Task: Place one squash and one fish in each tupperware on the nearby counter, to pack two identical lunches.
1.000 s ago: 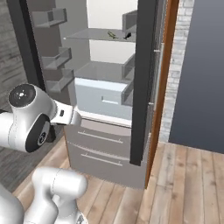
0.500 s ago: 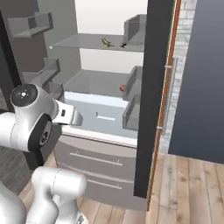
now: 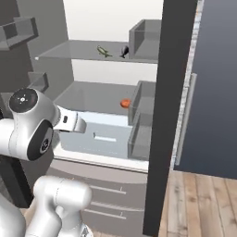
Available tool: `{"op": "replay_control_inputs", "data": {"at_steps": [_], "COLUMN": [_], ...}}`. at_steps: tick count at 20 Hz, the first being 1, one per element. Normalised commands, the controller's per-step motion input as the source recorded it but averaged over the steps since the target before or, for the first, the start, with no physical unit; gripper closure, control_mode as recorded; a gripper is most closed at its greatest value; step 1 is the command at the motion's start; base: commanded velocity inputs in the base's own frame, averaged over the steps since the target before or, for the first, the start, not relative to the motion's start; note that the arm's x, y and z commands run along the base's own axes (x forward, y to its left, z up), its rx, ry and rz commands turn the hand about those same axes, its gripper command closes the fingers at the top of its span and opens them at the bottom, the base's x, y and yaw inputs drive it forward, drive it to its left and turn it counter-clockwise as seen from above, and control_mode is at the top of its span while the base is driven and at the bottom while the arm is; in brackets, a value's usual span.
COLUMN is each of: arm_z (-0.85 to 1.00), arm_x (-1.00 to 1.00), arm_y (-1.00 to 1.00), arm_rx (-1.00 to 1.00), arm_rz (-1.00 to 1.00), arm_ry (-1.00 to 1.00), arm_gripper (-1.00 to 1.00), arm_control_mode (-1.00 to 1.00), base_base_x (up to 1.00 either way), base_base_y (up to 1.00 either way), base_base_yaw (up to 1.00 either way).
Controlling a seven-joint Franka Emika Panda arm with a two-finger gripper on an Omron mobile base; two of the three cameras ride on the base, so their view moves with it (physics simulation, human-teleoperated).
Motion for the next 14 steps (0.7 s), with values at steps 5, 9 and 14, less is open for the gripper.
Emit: {"op": "replay_control_inputs", "data": {"at_steps": [5, 9, 14], "arm_z": [0.00, 0.00, 0.00], "arm_x": [0.00, 0.00, 0.04], "arm_y": [0.00, 0.00, 0.00], "arm_rx": [0.00, 0.00, 0.00], "arm_rz": [0.00, 0.00, 0.00], "arm_ry": [0.00, 0.00, 0.00], "arm_gripper": [-1.00, -1.00, -1.00], "arm_control_mode": [1.00, 1.00, -1.00], "base_base_x": [0.67, 0.62, 0.32], "base_base_y": [0.15, 0.00, 0.00], "base_base_yaw": [-0.11, -0.02, 0.00]}}
